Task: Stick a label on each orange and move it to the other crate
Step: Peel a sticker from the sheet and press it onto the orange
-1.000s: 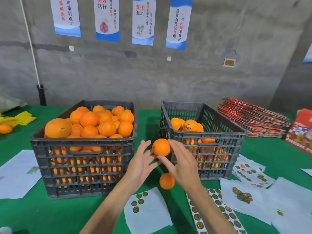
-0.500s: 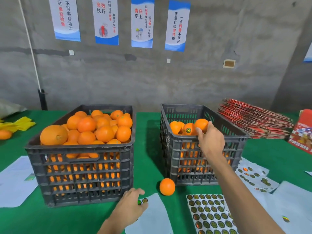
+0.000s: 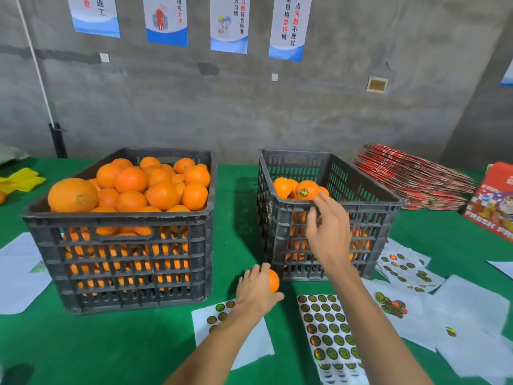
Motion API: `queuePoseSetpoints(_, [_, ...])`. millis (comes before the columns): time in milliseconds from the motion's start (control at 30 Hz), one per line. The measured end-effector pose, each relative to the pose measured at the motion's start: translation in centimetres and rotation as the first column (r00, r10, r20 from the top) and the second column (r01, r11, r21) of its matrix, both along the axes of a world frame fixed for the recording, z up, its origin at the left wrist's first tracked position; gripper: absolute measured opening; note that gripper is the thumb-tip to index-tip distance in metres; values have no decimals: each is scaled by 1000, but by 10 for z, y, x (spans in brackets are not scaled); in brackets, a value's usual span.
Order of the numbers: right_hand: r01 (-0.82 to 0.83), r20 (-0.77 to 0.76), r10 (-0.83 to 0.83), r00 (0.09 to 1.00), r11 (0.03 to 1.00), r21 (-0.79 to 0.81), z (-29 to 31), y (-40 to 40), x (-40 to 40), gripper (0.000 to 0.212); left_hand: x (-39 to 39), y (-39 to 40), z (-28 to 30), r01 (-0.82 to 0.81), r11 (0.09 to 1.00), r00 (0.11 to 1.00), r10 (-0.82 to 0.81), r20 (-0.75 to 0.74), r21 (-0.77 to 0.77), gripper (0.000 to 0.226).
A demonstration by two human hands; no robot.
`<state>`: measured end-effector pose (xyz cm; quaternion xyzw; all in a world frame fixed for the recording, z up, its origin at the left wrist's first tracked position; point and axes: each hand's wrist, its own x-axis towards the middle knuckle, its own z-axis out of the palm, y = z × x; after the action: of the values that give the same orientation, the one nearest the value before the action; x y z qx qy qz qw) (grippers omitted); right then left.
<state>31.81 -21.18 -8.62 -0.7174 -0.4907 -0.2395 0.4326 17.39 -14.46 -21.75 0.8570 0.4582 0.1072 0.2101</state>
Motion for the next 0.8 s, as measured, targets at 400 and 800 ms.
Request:
queuePoseSetpoints(400, [-409,-94,407,909,913,-3,-93,-2,-71,21,-111,-12,-16,-194,955,838,280,468,-224,78])
queuePoseSetpoints(800, [-646,-470,444,763,526,-553,-174,3,-121,55,-163,-33,-33,-115,831,493,523,695,-544,21])
